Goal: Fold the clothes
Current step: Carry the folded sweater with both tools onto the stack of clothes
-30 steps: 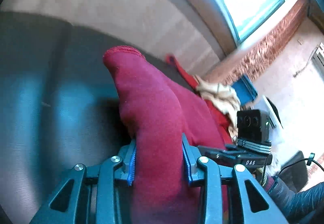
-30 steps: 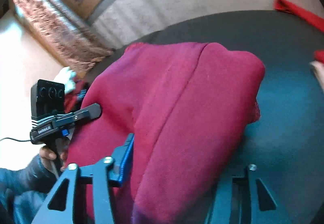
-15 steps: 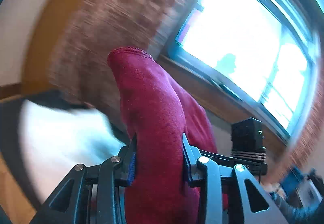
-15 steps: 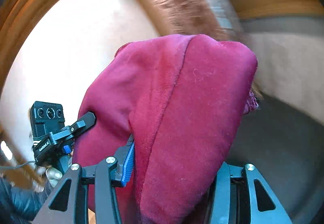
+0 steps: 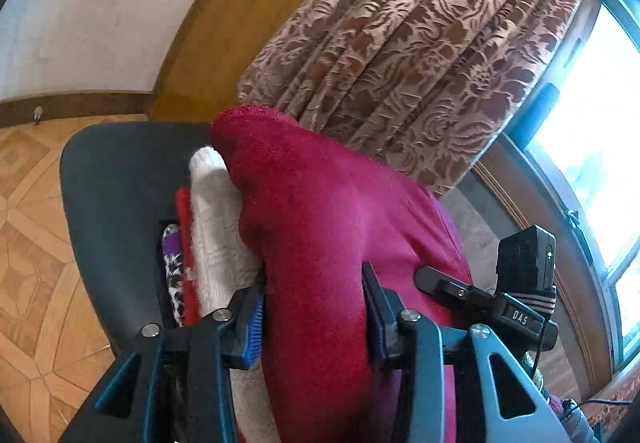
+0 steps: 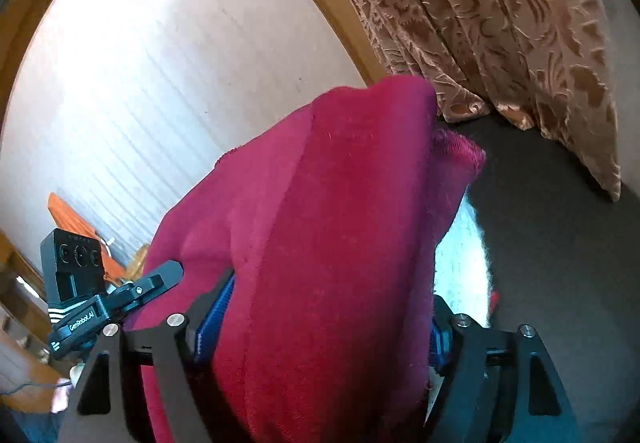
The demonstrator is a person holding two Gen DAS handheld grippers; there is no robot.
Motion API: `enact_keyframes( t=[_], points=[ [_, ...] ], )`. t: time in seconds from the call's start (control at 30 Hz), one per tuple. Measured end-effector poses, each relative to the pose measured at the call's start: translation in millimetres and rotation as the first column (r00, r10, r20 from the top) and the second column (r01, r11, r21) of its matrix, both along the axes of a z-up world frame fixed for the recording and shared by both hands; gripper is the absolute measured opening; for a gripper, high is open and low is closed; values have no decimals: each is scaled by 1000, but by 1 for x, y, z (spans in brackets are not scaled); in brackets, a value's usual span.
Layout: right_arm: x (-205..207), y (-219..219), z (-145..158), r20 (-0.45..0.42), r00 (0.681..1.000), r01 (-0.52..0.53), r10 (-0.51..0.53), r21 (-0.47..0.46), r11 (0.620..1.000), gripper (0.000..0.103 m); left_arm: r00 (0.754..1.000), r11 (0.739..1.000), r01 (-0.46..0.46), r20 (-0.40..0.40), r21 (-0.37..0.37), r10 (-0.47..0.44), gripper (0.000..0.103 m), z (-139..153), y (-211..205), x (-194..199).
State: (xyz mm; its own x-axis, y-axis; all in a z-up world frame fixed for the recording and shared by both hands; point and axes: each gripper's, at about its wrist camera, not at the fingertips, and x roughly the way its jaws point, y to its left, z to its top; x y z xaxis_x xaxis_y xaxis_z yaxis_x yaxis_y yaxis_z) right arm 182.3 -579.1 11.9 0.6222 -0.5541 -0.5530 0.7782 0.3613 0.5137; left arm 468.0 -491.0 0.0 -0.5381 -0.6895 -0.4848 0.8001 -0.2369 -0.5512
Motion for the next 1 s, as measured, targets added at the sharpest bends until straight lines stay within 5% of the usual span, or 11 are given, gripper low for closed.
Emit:
enact_keyframes(
  t=[0.1,0.2,0.33,0.4,0.5,0.57,0.6,0.67,0.87,1.0],
  points=[
    [-4,27,23,-78,996,40,-45,-67,997,86,998,999,-42,36,-23,43,49,17,4,5],
    [-8,61,63,-182,975,81,-128,-248,965,87,993,994,-90,72,-59,95,49,35,8,10],
    [22,103,94,-242,970,-88,-20,-426,900,87,987,972,-138,58,-189,152,52,63,19,15],
    [46,104,86,-301,952,-191,63,-417,889,84,995,974,-73,51,-213,86,52,72,11,1],
    [65,66,45,-395,915,-198,77,-275,941,84,993,983,73,100,-168,-57,52,64,-15,-38],
    [59,51,19,-365,929,-144,57,-217,965,85,981,993,112,164,-40,-104,51,38,-43,-61],
    [55,45,13,-341,939,-119,41,-211,970,85,980,994,104,171,17,-106,42,25,-56,-66],
    [47,38,6,-287,958,-81,19,-205,975,85,985,994,89,143,61,-97,33,12,-70,-64],
    [43,46,4,-261,965,-56,-5,-223,973,85,985,996,83,151,32,-87,31,20,-63,-64],
    [42,59,20,-270,962,-28,-42,-250,968,85,986,997,51,164,-52,-42,35,42,-45,-60]
  ],
)
